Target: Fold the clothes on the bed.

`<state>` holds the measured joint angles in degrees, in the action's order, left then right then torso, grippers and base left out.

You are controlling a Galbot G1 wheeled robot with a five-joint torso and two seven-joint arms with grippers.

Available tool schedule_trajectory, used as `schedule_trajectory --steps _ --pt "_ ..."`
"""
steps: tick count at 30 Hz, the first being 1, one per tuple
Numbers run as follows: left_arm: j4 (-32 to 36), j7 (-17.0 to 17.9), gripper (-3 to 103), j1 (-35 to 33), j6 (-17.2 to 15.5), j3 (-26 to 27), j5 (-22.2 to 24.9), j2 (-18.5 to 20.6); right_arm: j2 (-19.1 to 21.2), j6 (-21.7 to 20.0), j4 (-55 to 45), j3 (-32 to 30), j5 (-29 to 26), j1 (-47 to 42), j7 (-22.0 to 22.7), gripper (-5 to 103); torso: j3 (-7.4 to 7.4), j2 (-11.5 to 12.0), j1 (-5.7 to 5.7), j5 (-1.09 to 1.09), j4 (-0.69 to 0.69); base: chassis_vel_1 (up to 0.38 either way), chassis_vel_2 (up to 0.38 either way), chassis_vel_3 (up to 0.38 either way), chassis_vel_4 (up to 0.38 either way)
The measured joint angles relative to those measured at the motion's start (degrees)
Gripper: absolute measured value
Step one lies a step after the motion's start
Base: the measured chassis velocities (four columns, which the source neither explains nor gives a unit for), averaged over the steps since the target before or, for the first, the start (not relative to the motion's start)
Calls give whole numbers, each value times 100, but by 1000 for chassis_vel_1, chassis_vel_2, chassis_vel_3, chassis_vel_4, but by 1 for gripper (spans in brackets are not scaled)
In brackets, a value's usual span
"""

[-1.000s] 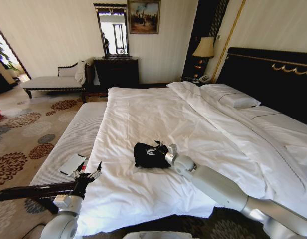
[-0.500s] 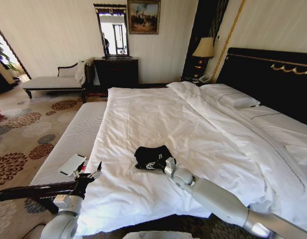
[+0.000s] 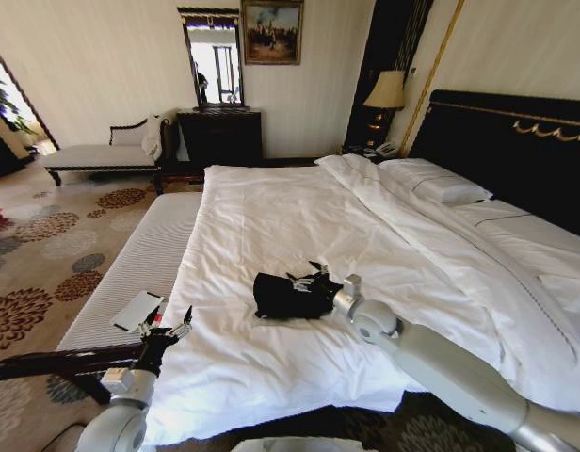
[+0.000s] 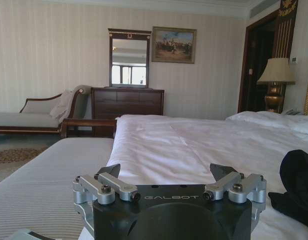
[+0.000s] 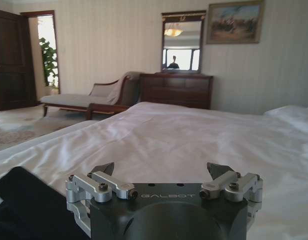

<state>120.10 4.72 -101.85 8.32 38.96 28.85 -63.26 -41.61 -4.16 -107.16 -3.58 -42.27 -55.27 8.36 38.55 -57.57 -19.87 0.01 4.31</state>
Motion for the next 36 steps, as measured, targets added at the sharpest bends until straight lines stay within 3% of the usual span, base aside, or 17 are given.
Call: schedule_trajectory --steps 1,5,6,7,11,16,36 --pt "0 0 100 0 0 0 0 0 0 0 0 0 0 0 0 100 0 0 0 0 0 0 0 0 0" --pt "0 0 100 0 0 1 0 0 -250 389 24 -1634 662 -1185 -253 100 0 0 0 1 1 0 0 0 0" --pt "0 0 100 0 0 0 0 0 -449 589 31 -2322 938 -1793 -398 100 0 0 0 0 3 0 0 0 0" --pt "0 0 100 0 0 0 0 0 -449 589 31 -2322 938 -1793 -398 100 0 0 0 0 3 0 0 0 0" --pt "0 -1 100 0 0 0 0 0 -861 1032 -35 -3309 1339 -2687 -718 100 -1 0 1 -1 2 0 0 0 0" --pt "0 -1 100 0 0 0 0 0 -1098 1237 -103 -3492 1531 -2892 -860 100 0 0 1 0 -1 0 0 0 0" --pt "0 0 100 0 -1 0 0 0 -1117 1145 -123 -3439 1584 -2859 -875 100 0 0 -1 -1 0 0 0 0 0"
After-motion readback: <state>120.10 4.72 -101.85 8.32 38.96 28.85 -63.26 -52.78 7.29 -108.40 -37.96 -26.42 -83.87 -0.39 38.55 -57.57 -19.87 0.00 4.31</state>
